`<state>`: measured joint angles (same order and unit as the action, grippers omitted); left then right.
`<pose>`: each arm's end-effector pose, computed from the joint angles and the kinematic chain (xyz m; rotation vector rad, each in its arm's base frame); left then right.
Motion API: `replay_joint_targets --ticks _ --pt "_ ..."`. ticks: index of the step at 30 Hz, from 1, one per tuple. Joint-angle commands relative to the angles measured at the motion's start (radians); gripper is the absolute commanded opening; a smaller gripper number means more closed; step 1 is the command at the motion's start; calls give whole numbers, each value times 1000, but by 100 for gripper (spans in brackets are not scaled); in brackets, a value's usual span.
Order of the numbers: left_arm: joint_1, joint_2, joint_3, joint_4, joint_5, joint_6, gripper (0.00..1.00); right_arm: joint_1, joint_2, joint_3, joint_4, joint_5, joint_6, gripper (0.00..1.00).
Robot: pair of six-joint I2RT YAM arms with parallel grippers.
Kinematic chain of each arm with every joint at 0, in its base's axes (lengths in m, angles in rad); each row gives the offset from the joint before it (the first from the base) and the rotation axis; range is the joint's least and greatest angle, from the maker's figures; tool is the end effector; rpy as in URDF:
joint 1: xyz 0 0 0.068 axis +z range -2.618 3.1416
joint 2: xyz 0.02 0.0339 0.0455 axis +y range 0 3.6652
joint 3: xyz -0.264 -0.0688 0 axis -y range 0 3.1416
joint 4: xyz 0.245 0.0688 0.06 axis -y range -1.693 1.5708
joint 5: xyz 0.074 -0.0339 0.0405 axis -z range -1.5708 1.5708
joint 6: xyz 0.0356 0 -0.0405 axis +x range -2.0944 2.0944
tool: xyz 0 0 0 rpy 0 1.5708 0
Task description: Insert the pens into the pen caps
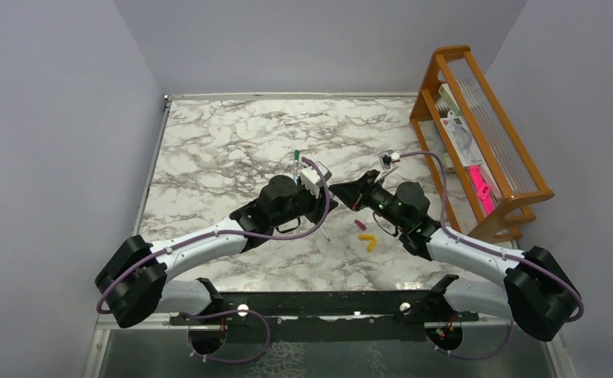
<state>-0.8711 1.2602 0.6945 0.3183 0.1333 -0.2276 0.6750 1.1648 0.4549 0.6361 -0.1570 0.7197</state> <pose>0.1794 -0.2205 0.2574 0.6973 1.7783 -0.8843 0.1913 0.1603 0.2338 -0.0902 1.7821 1.1688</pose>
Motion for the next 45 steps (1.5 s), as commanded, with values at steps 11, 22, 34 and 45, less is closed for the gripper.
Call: replay_joint_targets --ticks 11,22,34,45 --pt "-1 36 -18 38 43 19 0 3 -51 10 14 -27 -2 2" --pt "50 56 -12 0 -112 -21 0 2 -74 198 -598 310 -277 51" --pt "108 52 -55 8 -108 -86 0 -9 78 172 -775 223 -235 1" --pt "119 62 -58 8 -101 -79 0 -9 142 125 -750 162 -204 2"
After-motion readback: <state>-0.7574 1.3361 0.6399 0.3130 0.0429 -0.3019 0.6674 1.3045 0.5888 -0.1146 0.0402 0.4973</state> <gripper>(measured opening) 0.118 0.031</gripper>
